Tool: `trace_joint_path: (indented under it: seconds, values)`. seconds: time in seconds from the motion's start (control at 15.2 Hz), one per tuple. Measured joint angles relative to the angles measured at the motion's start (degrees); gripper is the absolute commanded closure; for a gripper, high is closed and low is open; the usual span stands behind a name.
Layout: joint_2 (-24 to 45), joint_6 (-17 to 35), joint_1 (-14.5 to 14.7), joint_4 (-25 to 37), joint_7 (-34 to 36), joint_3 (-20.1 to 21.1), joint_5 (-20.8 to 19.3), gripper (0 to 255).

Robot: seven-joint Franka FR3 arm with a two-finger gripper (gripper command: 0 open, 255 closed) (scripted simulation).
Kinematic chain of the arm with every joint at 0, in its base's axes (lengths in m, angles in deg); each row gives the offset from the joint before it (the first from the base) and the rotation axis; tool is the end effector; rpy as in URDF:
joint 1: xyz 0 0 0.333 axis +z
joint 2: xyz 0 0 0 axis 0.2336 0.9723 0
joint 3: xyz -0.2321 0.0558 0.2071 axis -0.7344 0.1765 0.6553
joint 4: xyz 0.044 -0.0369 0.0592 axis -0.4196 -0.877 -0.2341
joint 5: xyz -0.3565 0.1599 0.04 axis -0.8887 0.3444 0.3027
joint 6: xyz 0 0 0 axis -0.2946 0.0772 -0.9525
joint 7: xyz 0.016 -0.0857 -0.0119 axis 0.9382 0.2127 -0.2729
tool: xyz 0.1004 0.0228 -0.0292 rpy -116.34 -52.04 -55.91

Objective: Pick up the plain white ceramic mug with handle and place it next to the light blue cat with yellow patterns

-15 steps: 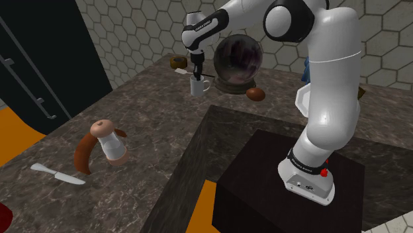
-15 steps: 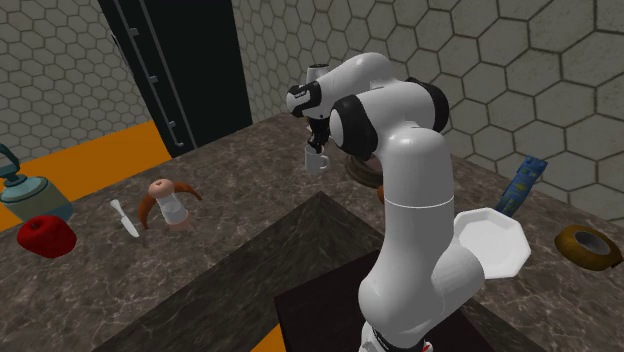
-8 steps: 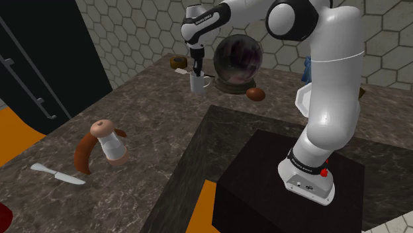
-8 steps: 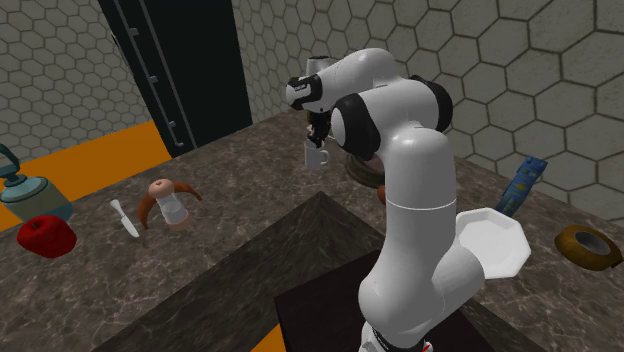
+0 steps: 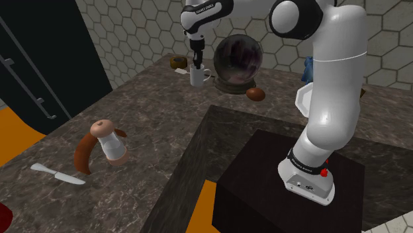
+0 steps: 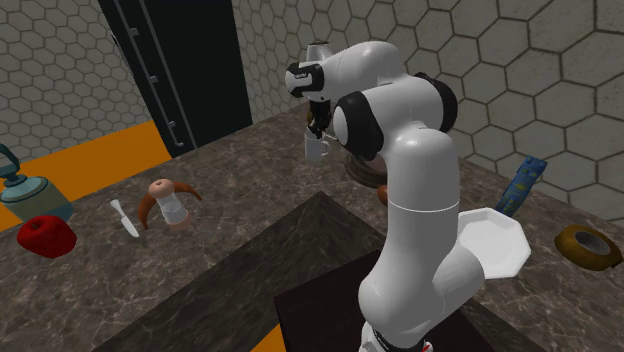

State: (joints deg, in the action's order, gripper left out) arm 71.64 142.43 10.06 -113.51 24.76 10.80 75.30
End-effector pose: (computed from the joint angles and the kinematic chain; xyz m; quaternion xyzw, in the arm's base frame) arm 0.6592 -0.1119 0.4185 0.9709 0.2387 -0.0190 0.0047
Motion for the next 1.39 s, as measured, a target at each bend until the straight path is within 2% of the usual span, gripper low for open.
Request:
trace_joint_path:
  seconds: [1.39]
  values:
    - [-0.81, -16.03, -0.20, 15.26, 0.05, -0.14, -0.15, 255]
